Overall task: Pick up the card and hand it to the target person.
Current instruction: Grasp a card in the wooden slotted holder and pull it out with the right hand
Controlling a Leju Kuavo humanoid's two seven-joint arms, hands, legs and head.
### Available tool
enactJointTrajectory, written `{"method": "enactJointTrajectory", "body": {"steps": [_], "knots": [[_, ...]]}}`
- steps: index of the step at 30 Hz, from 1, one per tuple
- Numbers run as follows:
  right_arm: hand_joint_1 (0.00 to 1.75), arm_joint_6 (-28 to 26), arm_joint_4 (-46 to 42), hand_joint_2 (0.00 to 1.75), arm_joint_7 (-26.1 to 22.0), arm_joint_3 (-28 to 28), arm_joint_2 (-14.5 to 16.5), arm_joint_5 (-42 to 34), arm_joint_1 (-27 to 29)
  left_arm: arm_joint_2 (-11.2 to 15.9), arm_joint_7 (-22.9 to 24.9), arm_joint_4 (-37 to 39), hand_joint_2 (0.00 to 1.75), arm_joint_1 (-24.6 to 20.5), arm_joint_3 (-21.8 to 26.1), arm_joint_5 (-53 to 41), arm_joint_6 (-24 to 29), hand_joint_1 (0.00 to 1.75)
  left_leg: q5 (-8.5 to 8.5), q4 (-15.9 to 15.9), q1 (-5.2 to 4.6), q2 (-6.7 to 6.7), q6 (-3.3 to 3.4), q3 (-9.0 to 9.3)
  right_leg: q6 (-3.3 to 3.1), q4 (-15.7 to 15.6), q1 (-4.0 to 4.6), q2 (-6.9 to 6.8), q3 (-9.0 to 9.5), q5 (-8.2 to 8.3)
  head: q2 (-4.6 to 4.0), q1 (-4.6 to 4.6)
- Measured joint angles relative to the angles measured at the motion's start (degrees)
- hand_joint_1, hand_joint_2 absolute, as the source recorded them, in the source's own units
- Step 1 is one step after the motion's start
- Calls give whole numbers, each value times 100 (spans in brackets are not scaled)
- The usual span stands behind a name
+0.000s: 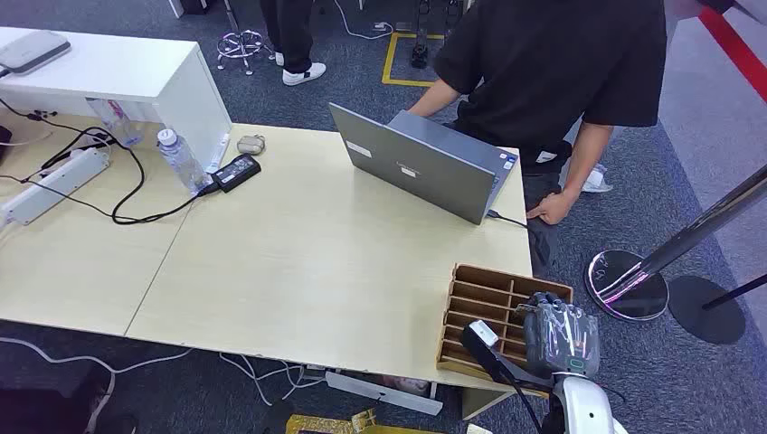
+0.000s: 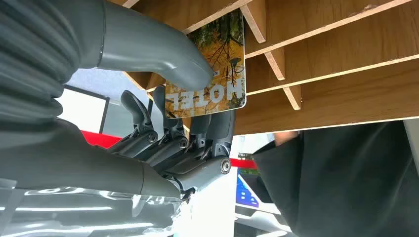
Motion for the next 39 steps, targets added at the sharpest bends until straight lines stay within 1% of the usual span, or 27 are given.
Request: {"method": "enactJointTrajectory", "body": {"steps": [6,11,19,27,32,39], "knots": [[140,-10,0,175,8,-1,-2,-12,0,5,1,1,0,0,0,0,-1,0,0,0,0,0,0,0,0,0,0,0,0,0,0,1],[146,-85,0,175,4,-1,-1,-54,-1,10,-3,1,0,0,1,0,-2,0,0,0,0,0,0,0,0,0,0,0,0,0,0,0],[142,-142,-64,175,4,-24,-10,-93,-2,12,-24,1,0,0,1,4,-2,0,1,0,0,0,1,0,0,0,0,0,0,1,0,0],[140,-111,-401,175,45,-109,-99,80,-14,12,-43,1,0,0,2,6,-2,0,1,1,0,0,1,0,0,0,0,0,0,1,0,0],[151,-89,-673,175,36,-191,-160,156,-44,13,-54,1,0,1,2,7,0,0,1,1,0,0,1,0,0,0,0,0,0,1,0,1],[151,-325,-1082,175,-117,-300,-195,-10,-112,14,-97,1,0,2,2,15,2,0,1,1,0,0,1,0,0,0,0,0,0,1,0,1]]}}
